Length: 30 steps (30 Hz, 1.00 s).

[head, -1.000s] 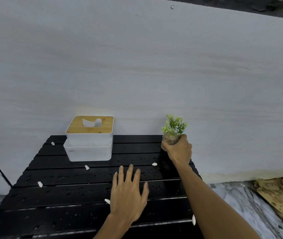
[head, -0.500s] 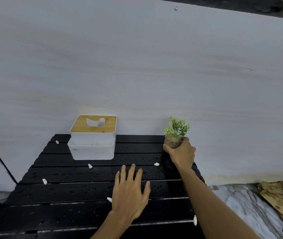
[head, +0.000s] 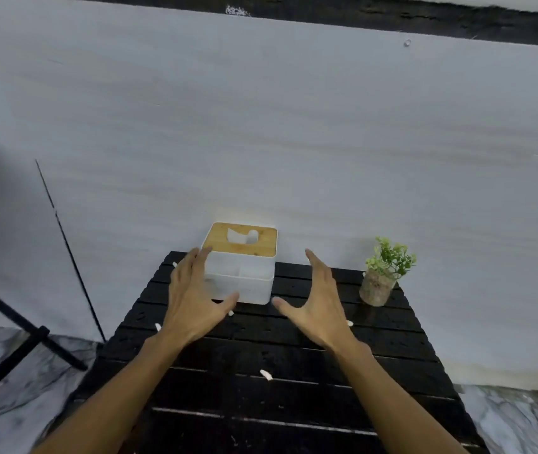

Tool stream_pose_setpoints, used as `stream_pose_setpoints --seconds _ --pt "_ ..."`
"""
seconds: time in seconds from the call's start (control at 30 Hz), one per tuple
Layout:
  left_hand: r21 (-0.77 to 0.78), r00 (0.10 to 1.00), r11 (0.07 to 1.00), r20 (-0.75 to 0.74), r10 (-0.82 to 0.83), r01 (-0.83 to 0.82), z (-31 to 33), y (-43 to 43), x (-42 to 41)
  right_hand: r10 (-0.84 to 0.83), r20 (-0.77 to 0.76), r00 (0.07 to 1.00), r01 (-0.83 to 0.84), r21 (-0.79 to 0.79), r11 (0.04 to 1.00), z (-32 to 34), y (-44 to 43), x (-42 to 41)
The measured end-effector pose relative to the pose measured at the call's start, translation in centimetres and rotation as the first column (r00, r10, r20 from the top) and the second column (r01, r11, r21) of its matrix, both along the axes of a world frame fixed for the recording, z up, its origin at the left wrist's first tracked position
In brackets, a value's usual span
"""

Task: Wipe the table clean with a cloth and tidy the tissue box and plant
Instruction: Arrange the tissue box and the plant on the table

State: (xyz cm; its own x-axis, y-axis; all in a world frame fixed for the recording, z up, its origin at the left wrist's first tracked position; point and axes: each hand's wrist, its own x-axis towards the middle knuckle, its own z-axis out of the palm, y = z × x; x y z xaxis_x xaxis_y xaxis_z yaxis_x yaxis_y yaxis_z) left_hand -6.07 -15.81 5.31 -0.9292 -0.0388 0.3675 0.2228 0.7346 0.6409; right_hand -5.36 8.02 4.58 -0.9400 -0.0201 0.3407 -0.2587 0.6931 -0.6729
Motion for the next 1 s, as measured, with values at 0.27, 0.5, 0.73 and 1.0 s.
stream_pose_setpoints --seconds 0.27,0.5,0.73,1.0 --pt "0.144 0.935 0.964 0.249 -0.254 0.224 -0.7 -3.9 -5.9 0.091 0.186 0.978 -0.099 0.034 0.994 -0.9 -4.5 -4.5" --pt "0.109 0.959 0.969 0.157 -0.235 0.220 -2.5 -3.8 -7.5 0.070 0.121 0.990 -0.074 0.035 0.997 -1.8 -5.3 -6.0" --pt "0.108 0.983 0.979 0.048 -0.179 0.173 -2.8 -3.0 -6.7 0.064 0.016 0.998 -0.065 0.051 0.997 -2.0 -5.8 -5.3" --pt "0.090 0.968 0.972 -0.145 -0.204 0.219 0.2 -0.5 -3.2 0.037 -0.151 0.988 -0.031 0.040 0.999 0.4 -3.8 -3.1"
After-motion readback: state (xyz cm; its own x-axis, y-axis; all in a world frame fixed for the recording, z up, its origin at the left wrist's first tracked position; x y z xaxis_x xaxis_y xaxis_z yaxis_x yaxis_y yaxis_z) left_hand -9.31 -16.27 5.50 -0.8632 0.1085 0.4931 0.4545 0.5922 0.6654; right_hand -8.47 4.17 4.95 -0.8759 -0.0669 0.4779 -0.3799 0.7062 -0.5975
